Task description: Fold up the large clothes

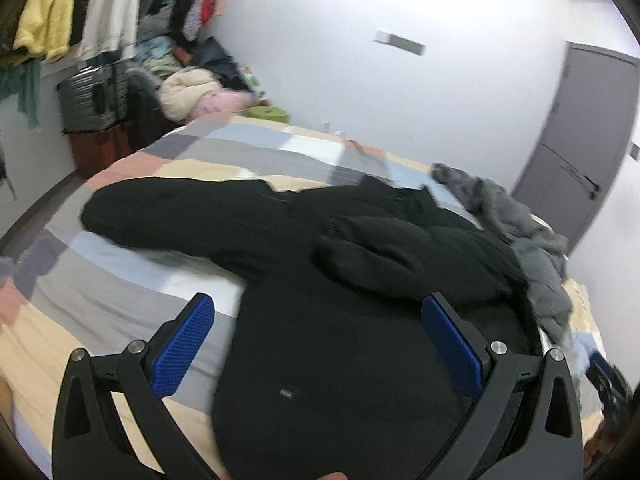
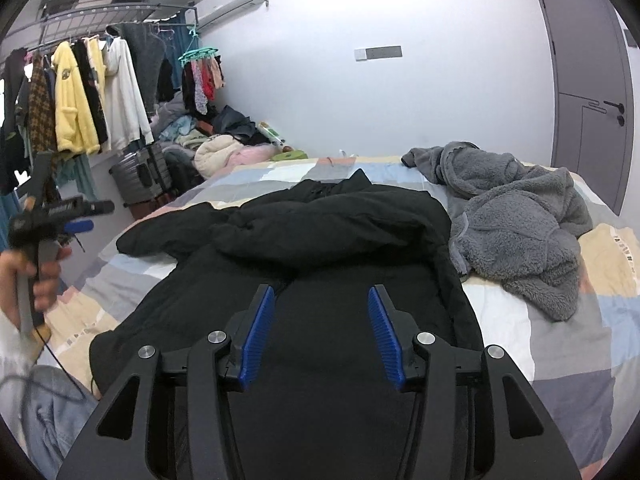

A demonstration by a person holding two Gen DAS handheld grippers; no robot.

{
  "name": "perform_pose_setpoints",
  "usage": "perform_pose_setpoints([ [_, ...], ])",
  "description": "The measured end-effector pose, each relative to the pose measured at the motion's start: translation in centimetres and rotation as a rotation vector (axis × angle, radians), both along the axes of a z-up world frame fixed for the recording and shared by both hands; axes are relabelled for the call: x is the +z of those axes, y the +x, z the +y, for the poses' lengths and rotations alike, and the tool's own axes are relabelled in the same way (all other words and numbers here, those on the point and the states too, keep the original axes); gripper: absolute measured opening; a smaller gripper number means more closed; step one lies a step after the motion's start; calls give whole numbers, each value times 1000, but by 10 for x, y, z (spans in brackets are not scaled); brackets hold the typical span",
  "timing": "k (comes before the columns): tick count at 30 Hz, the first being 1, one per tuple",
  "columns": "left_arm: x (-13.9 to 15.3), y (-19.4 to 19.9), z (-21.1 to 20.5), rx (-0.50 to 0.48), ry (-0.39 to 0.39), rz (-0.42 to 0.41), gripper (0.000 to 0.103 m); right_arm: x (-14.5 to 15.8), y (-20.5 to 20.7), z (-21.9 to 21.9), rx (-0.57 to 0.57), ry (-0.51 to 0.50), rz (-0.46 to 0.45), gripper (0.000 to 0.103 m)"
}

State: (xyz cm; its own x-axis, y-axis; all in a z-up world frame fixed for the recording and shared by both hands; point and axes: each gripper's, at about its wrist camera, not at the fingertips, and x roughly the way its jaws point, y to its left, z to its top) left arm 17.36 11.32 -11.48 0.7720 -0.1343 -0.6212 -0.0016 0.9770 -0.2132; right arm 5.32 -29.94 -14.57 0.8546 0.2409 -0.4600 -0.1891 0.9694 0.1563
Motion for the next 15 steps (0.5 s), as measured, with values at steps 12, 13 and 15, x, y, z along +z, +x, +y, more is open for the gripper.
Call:
perform_pose_setpoints([
  [12, -59, 112, 169, 167, -236, 171, 103, -13, 13, 4, -84, -5, 61, 55],
  [13, -66, 117, 180, 183, -253, 174, 103, -14, 14, 4, -87, -5, 64, 56],
  [15, -85, 126, 207, 216, -328, 187, 103, -14, 18, 9, -91, -3, 70, 58],
])
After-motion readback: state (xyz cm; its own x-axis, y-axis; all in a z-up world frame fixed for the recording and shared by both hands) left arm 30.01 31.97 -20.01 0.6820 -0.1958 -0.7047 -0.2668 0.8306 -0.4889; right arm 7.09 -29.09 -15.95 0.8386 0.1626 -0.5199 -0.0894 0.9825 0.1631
